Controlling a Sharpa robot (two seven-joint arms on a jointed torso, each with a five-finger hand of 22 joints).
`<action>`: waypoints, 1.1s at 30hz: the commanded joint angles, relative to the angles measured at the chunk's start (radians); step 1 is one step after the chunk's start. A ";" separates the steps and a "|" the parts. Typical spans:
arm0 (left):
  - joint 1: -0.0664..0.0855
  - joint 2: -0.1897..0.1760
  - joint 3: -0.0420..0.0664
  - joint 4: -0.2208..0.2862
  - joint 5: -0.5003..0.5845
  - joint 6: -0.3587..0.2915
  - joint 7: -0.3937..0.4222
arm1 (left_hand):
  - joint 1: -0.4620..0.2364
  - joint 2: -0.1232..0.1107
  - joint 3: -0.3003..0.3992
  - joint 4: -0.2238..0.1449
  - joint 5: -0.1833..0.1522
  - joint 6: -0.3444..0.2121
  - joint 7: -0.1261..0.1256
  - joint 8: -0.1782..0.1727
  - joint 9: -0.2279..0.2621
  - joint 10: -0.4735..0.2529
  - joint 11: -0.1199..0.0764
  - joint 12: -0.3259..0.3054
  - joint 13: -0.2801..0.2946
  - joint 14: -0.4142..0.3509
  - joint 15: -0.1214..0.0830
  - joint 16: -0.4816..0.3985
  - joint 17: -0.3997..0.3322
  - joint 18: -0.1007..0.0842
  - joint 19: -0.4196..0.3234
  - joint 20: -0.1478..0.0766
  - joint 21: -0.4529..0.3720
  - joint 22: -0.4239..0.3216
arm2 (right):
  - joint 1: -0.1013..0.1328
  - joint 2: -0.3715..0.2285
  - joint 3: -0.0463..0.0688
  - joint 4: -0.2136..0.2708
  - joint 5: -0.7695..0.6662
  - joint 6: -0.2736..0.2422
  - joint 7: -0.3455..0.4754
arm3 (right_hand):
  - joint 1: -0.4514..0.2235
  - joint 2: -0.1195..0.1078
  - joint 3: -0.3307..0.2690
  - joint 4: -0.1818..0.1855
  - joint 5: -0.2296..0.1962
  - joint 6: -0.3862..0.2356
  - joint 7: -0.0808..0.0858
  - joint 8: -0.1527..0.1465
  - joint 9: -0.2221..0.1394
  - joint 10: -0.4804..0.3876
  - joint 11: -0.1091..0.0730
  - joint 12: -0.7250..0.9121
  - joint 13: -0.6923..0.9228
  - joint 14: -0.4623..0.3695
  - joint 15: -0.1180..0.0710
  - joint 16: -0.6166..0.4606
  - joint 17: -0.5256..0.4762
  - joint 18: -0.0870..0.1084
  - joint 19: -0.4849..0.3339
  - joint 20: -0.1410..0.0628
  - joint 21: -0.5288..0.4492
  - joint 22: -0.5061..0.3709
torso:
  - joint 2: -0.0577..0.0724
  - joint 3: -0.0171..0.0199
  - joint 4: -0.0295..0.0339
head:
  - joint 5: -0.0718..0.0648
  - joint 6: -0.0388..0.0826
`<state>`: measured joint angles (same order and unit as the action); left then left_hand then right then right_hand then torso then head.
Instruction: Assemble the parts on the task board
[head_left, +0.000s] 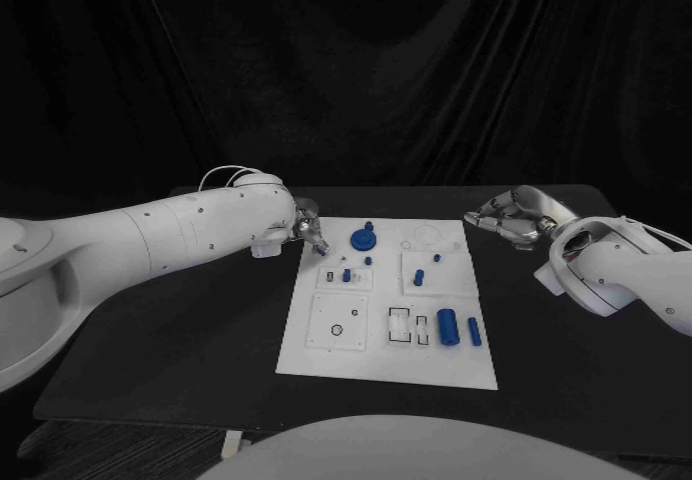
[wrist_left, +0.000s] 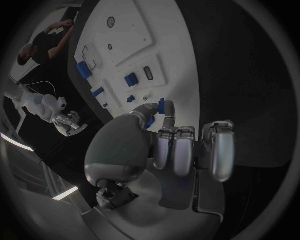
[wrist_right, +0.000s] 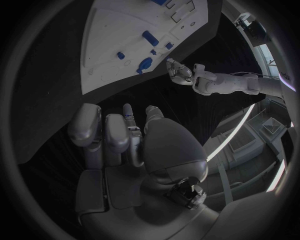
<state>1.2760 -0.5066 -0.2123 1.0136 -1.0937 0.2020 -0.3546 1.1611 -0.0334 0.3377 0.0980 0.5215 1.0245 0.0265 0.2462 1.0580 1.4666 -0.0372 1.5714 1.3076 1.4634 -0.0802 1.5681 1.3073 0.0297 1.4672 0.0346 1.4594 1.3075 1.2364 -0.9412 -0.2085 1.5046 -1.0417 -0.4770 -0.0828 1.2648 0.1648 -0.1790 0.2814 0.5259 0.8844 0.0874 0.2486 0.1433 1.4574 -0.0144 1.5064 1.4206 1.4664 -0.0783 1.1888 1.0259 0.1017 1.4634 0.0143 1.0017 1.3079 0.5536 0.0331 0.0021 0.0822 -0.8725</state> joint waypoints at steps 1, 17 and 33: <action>0.013 -0.015 0.001 0.034 0.001 0.040 -0.006 | -0.009 -0.012 0.027 -0.012 -0.017 0.009 -0.001 -0.008 -0.003 0.104 -0.006 -0.001 0.263 0.107 -0.006 0.003 0.263 0.002 0.026 -0.007 -0.003 0.221 | -0.003 -0.001 0.001 0.000 -0.001 0.007 -0.017 | 0.008 -0.001 0.002 0.003 0.002 0.006 -0.001 0.003 -0.001 0.046 0.001 -0.003 0.005 0.024 -0.005 -0.001 -0.001 0.003 0.027 0.007 -0.006 0.061 | 0.000 -0.0002 -0.0003 | 0.003 0.000; 0.023 -0.085 0.000 0.165 0.033 -0.003 -0.061 | -0.021 -0.020 0.049 -0.019 -0.020 0.019 -0.003 -0.015 -0.013 0.104 -0.008 -0.001 0.263 0.107 -0.008 0.003 0.263 0.001 0.030 -0.008 0.002 0.223 | -0.004 -0.007 0.001 0.007 -0.001 0.001 -0.017 | 0.008 -0.001 0.002 0.004 0.001 0.006 -0.001 0.002 -0.001 0.045 0.001 -0.004 0.004 0.024 -0.005 -0.002 -0.003 0.003 0.027 0.007 -0.006 0.061 | 0.000 0.0002 0.0001 | 0.013 0.000; 0.000 -0.070 0.000 0.158 0.112 -0.002 -0.079 | -0.033 -0.025 0.058 -0.021 -0.037 0.024 -0.002 -0.021 -0.021 0.104 -0.007 -0.001 0.263 0.107 -0.008 0.003 0.263 0.001 0.030 -0.009 -0.001 0.222 | -0.007 -0.006 0.001 0.009 0.001 -0.004 -0.001 | 0.009 -0.004 0.000 0.004 0.001 0.007 -0.001 0.003 -0.001 0.046 0.001 -0.003 0.005 0.024 -0.004 -0.001 -0.001 0.003 0.027 0.007 -0.005 0.062 | 0.002 0.0000 0.0002 | 0.009 0.000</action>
<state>1.2787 -0.5793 -0.2131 1.1710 -1.0126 0.2056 -0.4280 1.1364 -0.0575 0.3898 0.0783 0.4888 1.0408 0.0255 0.2323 1.0387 1.4666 -0.0372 1.5714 1.3076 1.4672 -0.0840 1.5681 1.3073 0.0297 1.4671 0.0345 1.4593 1.3073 1.2320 -0.9465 -0.2085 1.5132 -1.0406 -0.4762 -0.0835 1.2647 0.1647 -0.1790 0.2814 0.5259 0.8844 0.0874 0.2486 0.1435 1.4581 -0.0151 1.5072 1.4416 1.4657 -0.0755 1.1888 1.0233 0.1016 1.4634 0.0143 1.0017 1.3076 0.5551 0.0331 0.0020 0.0914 -0.8725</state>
